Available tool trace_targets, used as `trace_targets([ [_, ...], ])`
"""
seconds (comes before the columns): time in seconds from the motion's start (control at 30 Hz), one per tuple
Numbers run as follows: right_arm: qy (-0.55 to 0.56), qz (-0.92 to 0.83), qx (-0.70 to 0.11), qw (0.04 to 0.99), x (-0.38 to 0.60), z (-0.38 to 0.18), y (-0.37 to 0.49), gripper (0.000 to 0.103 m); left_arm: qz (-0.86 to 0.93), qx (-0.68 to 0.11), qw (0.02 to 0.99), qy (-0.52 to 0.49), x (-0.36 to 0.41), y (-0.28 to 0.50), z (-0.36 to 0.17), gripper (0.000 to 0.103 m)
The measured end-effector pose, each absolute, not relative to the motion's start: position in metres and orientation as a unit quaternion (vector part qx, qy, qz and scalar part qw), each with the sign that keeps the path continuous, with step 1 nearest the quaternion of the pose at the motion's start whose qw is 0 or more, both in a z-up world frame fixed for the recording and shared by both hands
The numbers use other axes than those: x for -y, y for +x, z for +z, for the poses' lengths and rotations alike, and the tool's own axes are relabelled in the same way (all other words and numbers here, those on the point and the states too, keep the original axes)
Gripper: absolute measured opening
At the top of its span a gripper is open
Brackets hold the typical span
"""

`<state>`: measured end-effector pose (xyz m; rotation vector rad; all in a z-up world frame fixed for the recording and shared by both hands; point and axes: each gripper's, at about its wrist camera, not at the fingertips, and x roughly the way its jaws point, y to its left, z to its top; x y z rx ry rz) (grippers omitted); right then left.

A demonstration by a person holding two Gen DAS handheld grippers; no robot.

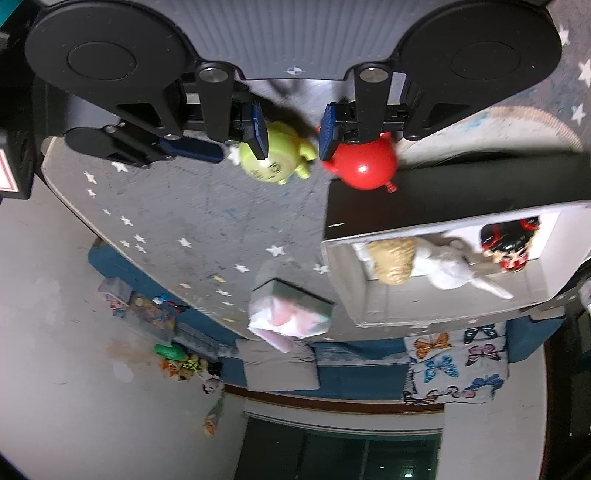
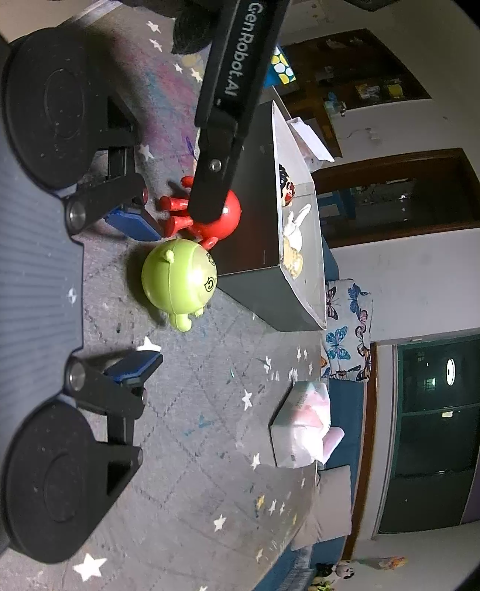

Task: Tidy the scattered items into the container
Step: 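Lower the left gripper onto the green alien toy and grasp it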

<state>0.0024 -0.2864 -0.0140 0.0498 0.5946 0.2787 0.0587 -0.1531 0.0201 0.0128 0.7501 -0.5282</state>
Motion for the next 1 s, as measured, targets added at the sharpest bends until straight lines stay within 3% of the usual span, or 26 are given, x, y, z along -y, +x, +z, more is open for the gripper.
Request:
trace_targets([
  [1.0,0.07,0.164,-0.299,0.938,0.294,-0.019,0.025,0.06,-0.302,-0.414,0.859,-0.008,0.171,0.102,0.01,0.036],
])
